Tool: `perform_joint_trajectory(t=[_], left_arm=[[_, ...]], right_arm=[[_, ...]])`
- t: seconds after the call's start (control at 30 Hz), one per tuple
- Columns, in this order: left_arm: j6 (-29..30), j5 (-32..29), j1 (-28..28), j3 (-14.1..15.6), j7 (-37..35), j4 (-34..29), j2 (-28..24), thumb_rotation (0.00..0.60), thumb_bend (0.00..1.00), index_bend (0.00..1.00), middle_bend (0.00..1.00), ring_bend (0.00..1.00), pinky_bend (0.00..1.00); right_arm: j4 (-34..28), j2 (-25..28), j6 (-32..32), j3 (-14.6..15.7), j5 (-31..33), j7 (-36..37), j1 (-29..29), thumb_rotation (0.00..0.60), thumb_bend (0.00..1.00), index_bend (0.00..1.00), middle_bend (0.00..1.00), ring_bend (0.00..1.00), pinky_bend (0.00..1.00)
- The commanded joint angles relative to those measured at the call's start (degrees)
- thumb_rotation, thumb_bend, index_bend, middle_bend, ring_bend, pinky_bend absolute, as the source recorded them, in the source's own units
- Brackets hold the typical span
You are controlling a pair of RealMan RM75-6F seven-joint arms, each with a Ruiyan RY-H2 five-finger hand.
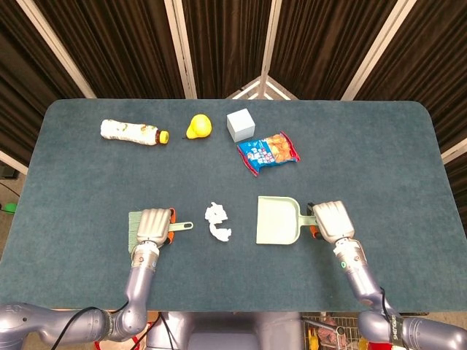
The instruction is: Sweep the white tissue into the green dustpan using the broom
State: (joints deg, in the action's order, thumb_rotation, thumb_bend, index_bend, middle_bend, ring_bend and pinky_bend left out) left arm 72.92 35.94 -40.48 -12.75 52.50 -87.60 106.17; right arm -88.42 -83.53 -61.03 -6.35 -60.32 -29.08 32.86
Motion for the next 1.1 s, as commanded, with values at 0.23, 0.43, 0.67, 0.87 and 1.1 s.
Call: perform_joint_trajectory(t=[0.23, 0.43, 0.67, 0.87, 1.1], left_arm=[[0.5, 4.1, 0.6, -0.2, -4.6, 0.7, 0.2, 0.6, 0.63, 0.76, 1.0, 1.0, 1.0], [1.2, 10.2, 0.8, -1.3, -10.1, -1.0, -0.8, 0.6, 0.65, 0.78, 1.0, 1.0, 1.0], [0.9, 12.5, -0.4, -2.9, -11.3, -3.2, -0.6, 0.6, 0.65, 0.78, 1.0, 1.0, 1.0], [0.4, 13.0, -2.2, -4.0, -10.8, -2.8, 1.3, 0.6, 0.65, 0.78, 1.0, 1.0, 1.0], [0.3, 14.2, -3.8, -5.6, -12.3, -1.9, 4.2, 0.6, 0.65, 0.78, 1.0, 1.0, 1.0]], right_arm=[[0.4, 0.1, -0.2, 0.0, 0.1, -0.3, -0.1, 0.6, 0.53, 0.82, 0.98, 1.0, 0.93], [-0.8, 0.6, -0.6, -0.2, 0.5, -1.4, 0.1, 0.6, 0.53, 0.82, 0.98, 1.0, 0.93], [-2.6, 0.2, -0.5, -0.1, 1.0, -4.2, 1.1, 0.6, 0.53, 0.82, 0.98, 1.0, 0.93], [-3.4, 0.0, -0.6, 0.3, 1.3, -7.1, 1.8, 0.6, 0.53, 0.82, 0.98, 1.0, 0.93], [-3.0, 1.2, 0.3, 0.7, 1.5, -6.0, 1.8, 0.6, 0.53, 0.82, 0.98, 1.0, 0.93]])
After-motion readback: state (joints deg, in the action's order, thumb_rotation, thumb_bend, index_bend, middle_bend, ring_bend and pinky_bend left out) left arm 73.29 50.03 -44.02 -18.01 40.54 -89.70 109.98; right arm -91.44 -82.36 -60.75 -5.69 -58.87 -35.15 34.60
